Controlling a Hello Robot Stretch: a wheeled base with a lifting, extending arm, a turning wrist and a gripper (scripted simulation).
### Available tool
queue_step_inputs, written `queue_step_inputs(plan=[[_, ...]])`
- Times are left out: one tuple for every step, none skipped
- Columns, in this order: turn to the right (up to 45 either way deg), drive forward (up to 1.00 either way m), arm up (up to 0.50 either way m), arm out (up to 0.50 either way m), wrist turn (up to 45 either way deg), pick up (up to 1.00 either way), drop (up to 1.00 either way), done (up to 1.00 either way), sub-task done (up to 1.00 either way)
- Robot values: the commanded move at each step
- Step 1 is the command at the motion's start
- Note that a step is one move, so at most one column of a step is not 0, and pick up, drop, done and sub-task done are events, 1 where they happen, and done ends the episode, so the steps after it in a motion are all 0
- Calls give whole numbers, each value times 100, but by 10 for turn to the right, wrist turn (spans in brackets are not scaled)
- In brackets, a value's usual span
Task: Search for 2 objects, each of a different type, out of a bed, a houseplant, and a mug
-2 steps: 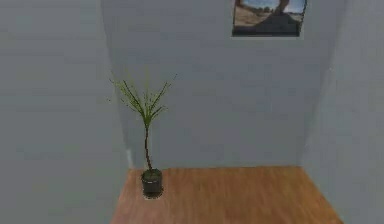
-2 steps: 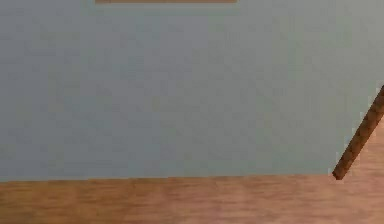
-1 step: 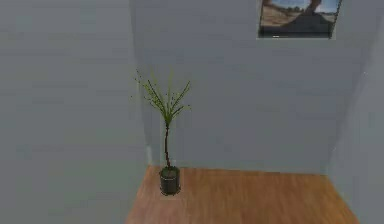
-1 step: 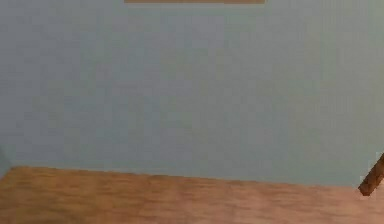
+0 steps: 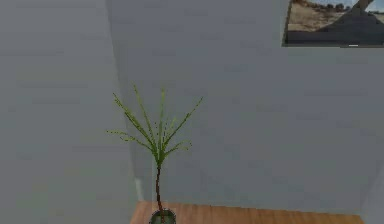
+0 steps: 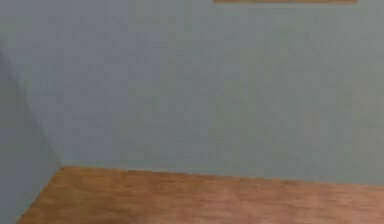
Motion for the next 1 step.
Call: queue_step_inputs(plan=[[-90,0,0,0,0,0,0,0,0]])
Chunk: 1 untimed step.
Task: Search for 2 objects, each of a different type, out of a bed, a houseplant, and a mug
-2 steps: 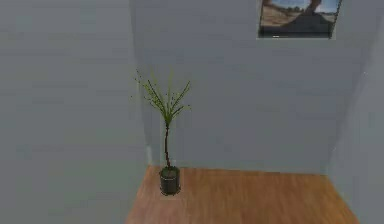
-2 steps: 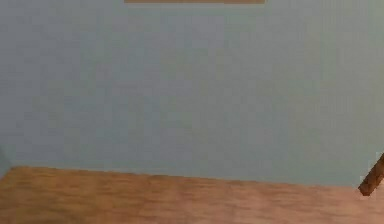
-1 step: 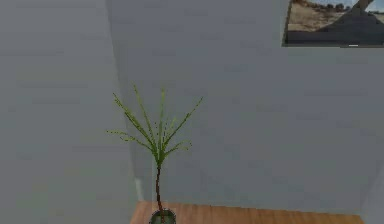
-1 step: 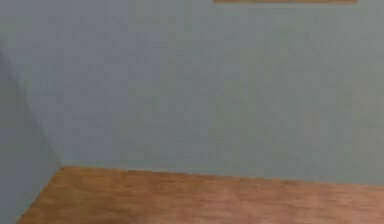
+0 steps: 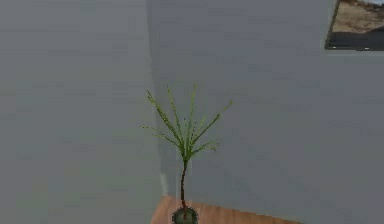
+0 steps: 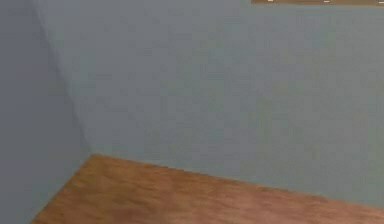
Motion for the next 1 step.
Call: queue_step_inputs(plan=[[0,0,0,0,0,0,0,100,0]])
